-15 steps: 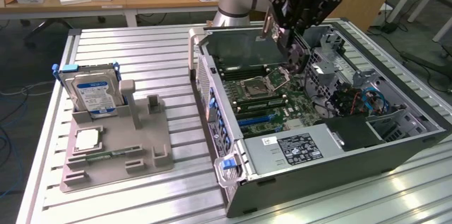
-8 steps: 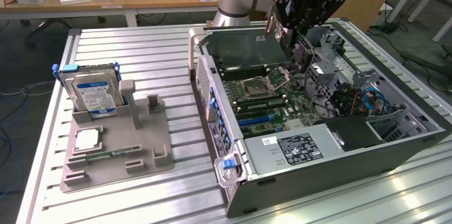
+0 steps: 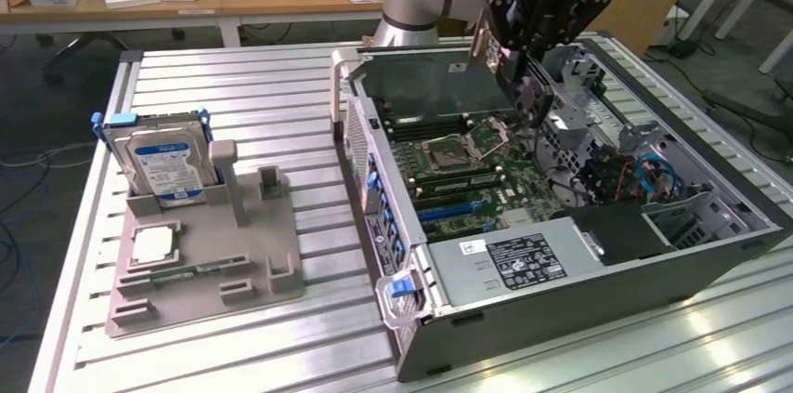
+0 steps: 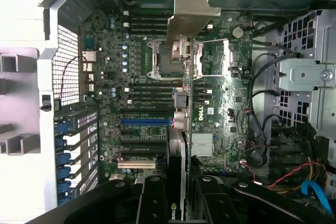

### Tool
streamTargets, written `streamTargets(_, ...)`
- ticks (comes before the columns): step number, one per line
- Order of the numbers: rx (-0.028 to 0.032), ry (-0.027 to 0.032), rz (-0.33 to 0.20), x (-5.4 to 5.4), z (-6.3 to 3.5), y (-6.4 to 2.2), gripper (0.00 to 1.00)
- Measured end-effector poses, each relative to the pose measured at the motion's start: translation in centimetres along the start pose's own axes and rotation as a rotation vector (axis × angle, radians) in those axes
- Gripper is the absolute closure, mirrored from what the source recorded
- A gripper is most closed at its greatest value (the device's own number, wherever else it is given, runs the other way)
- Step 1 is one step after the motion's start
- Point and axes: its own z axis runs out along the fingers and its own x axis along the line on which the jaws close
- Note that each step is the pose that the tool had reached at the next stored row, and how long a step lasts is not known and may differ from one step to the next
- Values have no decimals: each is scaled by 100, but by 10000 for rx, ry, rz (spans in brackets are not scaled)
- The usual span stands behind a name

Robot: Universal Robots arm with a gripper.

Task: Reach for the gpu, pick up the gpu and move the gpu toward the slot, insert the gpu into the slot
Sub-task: 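Pick up the gpu and move the gpu toward the slot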

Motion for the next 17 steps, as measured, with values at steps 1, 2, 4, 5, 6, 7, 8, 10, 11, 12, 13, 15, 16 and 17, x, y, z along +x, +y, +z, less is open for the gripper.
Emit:
streamTargets(1,0,0,3,-7,0,0,74)
streamTargets(2,0,0,5,-13,0,0,74)
streamTargets(4,0,0,11,-27,0,0,74)
streamTargets(5,0,0,13,-34,0,0,74)
streamTargets(6,0,0,16,-42,1,1,74)
streamTargets(7,0,0,20,-50,1,1,74)
streamTargets(8,0,0,23,-57,1,1,74)
streamTargets(10,0,0,29,-72,1,1,74)
streamTargets(11,0,0,32,-78,1,1,74)
streamTargets(12,0,0,35,-86,1,1,74)
streamTargets(13,0,0,36,-94,1,1,74)
streamTargets(15,0,0,42,-108,1,1,74)
streamTargets(16,0,0,44,-116,1,2,74)
streamTargets(17,0,1,46,-123,1,2,74)
